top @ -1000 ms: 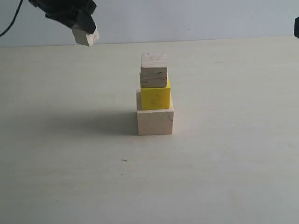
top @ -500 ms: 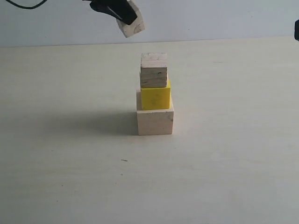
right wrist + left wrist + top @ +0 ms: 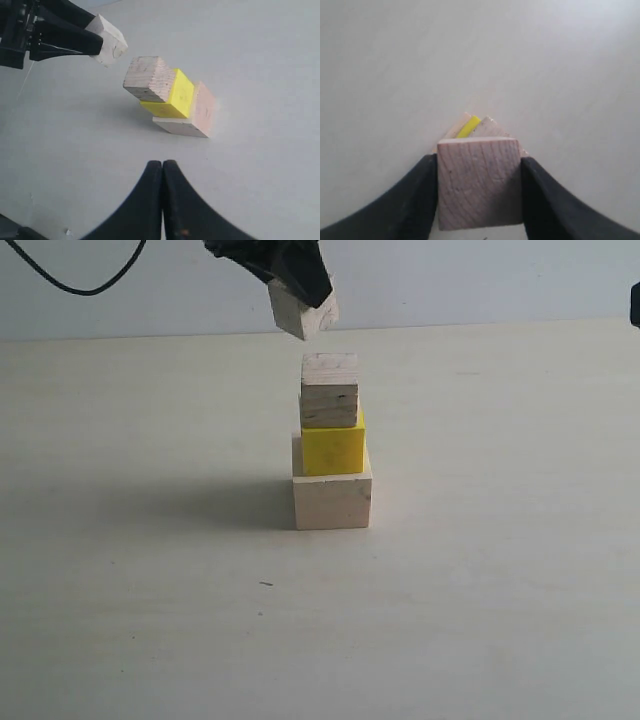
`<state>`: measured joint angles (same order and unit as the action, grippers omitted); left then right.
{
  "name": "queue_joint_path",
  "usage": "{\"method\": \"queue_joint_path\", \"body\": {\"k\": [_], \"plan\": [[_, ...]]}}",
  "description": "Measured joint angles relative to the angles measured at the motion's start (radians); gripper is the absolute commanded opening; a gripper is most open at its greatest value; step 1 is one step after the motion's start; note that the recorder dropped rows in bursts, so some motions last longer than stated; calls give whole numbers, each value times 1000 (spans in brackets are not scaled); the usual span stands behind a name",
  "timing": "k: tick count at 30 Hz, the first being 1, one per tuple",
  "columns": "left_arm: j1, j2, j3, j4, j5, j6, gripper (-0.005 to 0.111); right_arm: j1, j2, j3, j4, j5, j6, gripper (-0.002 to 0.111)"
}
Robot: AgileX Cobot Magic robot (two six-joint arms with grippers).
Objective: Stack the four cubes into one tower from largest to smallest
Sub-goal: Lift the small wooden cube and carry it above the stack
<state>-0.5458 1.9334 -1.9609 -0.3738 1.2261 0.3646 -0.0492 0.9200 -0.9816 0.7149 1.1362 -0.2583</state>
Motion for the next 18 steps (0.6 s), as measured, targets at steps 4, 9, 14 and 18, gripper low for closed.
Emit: {"method": "queue_joint_path", "body": {"k": [4, 9, 14, 18], "plan": [[-7, 0, -28, 37, 0, -206, 0, 0, 0, 0, -11, 0, 0, 0], [-33, -2, -32, 43, 0, -389, 0, 0, 0, 0, -19, 0, 0, 0], [-110, -2, -32, 126, -7, -525, 0, 0, 0, 0, -21, 0, 0, 0], [-192, -2, -32, 316, -7, -701, 0, 6, 0, 0, -28, 0, 0, 0]]}}
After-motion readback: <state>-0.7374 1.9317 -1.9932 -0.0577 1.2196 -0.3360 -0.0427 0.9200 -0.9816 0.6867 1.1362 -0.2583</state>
